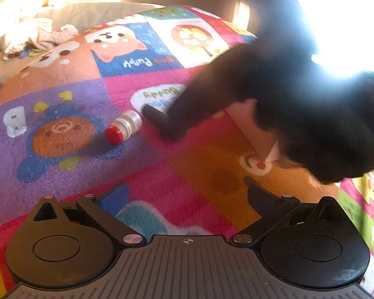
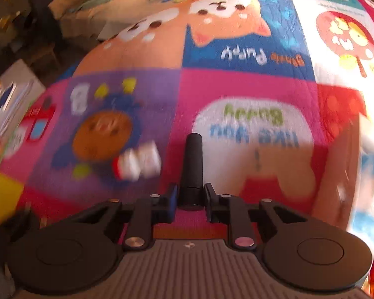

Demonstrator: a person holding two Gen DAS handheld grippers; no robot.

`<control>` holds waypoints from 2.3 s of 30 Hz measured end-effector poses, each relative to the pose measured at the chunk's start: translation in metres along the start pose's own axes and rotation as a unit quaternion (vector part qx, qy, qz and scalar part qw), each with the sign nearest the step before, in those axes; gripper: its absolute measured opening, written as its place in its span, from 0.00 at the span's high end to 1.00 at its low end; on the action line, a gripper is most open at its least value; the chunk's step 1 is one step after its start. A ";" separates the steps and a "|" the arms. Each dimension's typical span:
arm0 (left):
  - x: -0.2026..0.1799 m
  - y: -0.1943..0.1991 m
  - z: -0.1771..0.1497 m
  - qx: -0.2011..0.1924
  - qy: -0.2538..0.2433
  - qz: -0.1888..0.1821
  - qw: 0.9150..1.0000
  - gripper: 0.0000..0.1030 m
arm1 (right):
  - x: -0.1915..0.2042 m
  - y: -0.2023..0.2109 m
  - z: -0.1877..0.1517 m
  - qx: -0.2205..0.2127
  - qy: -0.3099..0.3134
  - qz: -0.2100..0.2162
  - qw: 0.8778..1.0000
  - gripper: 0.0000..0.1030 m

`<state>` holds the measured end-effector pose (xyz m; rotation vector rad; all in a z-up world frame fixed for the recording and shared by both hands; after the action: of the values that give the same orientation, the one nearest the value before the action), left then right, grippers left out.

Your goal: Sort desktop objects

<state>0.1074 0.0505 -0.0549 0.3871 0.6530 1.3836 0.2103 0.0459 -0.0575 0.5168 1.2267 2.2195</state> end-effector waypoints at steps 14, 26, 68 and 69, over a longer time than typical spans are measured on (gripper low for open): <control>0.058 -0.011 0.041 -0.022 0.021 0.070 0.997 0.00 | -0.008 0.147 -0.110 -0.108 -0.042 0.026 0.993 0.91; -0.018 -0.030 0.052 -0.015 -0.048 -0.085 0.995 0.00 | -0.089 0.171 -0.174 -0.171 -0.166 -0.056 0.969 0.61; -0.047 0.018 -0.023 0.009 -0.079 0.025 0.997 0.53 | -0.020 0.143 -0.190 -0.194 -0.086 -0.069 0.975 0.54; -0.046 0.018 -0.024 0.007 -0.077 0.025 0.997 0.52 | -0.014 0.140 -0.187 -0.188 -0.078 -0.062 0.977 0.54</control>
<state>0.0762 0.0059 -0.0530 0.5181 0.5297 1.3821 0.0769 -0.1449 -0.0342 0.4373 0.7146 2.1851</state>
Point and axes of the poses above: each gripper's, at about its wrist camera, not at the fingertips, and y roughly against the way its jaws point, x to its left, z to its top, the point moved 10 cm from there along -y, roughly the way its jaws point
